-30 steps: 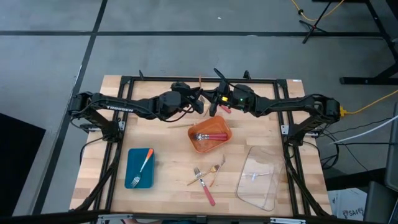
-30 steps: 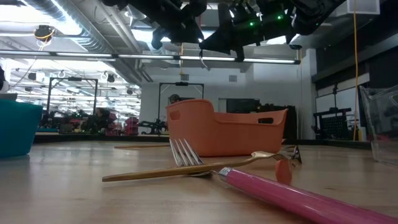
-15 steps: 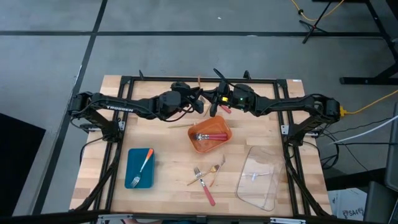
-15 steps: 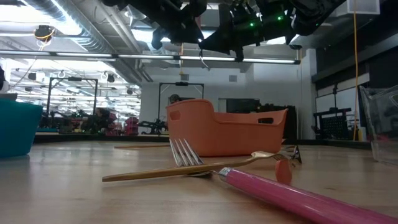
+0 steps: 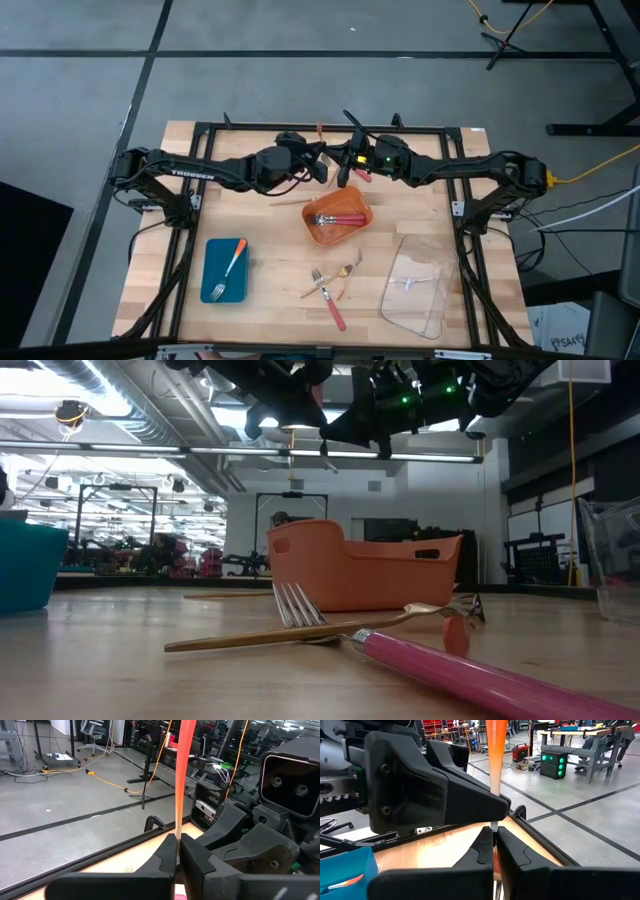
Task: Sort silverware by color (type)
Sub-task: Put the orange fork into the blue bin
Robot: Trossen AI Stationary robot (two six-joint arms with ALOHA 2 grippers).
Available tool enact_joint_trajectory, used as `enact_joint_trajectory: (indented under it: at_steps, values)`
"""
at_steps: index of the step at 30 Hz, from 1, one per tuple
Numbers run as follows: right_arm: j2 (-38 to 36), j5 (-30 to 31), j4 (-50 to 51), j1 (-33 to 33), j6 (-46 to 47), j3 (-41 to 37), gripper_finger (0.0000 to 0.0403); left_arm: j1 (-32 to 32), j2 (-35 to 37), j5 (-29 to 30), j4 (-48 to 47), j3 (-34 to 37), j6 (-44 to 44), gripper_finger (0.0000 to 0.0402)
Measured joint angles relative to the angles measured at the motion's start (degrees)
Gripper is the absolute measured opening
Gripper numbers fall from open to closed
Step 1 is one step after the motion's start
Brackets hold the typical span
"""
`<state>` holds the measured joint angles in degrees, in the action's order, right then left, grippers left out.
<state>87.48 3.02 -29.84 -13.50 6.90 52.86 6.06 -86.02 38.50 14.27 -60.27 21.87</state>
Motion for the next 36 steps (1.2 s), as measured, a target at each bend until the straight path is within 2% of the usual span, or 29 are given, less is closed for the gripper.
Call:
enact_joint_trajectory:
  at_steps: [22,32,36]
  values:
    - [-0.11,-1.59,1.74,-0.04,0.28,0.0,0.0003,-0.26,0.0,-0.69,-1.51,0.0,-1.62,0.0001]
    - [-0.11,-2.45,3.1,-0.02,0.28,0.0,0.0083,-0.21,0.0,-0.5,-1.95,0.0,-1.64,0.0]
    - [-0.36,-3.29,4.14,-0.02,0.17,0.0,0.0103,-0.21,0.0,-1.91,-2.95,0.0,-1.61,0.0]
